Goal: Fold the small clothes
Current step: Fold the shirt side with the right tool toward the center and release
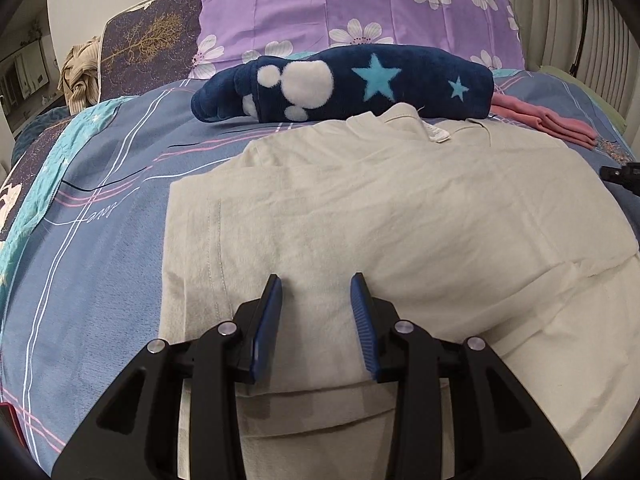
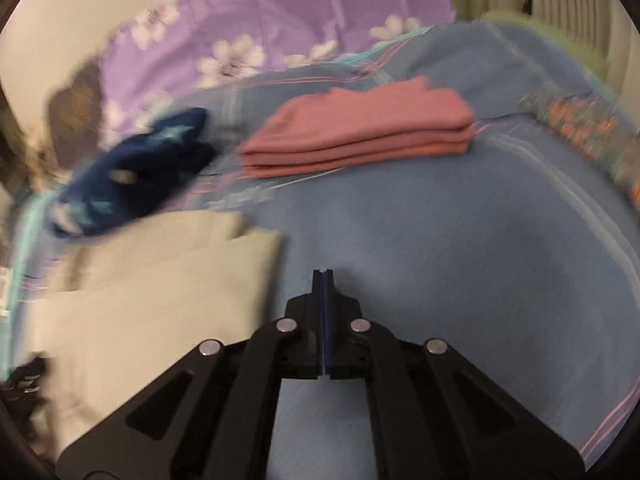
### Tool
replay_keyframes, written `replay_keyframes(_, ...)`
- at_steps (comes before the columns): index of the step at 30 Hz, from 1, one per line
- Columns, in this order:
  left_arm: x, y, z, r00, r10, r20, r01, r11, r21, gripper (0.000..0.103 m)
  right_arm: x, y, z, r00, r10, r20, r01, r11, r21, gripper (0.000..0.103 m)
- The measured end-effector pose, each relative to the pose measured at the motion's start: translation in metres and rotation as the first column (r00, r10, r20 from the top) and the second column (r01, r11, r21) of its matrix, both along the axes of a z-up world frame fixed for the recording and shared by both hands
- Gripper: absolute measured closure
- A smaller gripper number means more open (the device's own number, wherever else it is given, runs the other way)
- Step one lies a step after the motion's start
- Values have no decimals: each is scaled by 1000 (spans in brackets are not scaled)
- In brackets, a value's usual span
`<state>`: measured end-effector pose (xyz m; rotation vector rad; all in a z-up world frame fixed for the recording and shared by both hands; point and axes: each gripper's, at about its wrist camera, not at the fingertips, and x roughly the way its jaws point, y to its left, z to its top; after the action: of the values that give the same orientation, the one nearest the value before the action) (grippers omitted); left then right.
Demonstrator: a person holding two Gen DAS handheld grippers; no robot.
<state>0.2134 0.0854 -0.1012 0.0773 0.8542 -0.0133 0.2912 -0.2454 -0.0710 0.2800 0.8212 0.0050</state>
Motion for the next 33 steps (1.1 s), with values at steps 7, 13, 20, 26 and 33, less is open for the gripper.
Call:
replay_keyframes(7, 0, -1, 0, 1000, 1, 1, -1, 1000, -2, 65, -65, 55, -28, 965, 247, -91, -257, 958, -127, 101)
replay_keyframes(13, -11, 5, 8, 1000, 3, 10, -3, 998, -56, 65, -85, 43, -14, 981, 188, -55, -191, 980, -58, 103)
replay_keyframes(20, -85, 23, 18, 998, -64, 27, 66, 995, -79, 56, -137, 50, -5, 968, 249, -5, -249, 965, -82, 84)
replay_keyframes(26, -138, 55, 10, 1000, 20, -14, -20, 1000, -21, 47, -170, 42, -3, 974, 225, 6, -224, 969, -101, 77)
replay_keyframes(33, -178, 74, 4, 999, -9, -36, 5, 995, -97, 47, -200, 34, -5, 981, 195, 4, -193, 973, -124, 76)
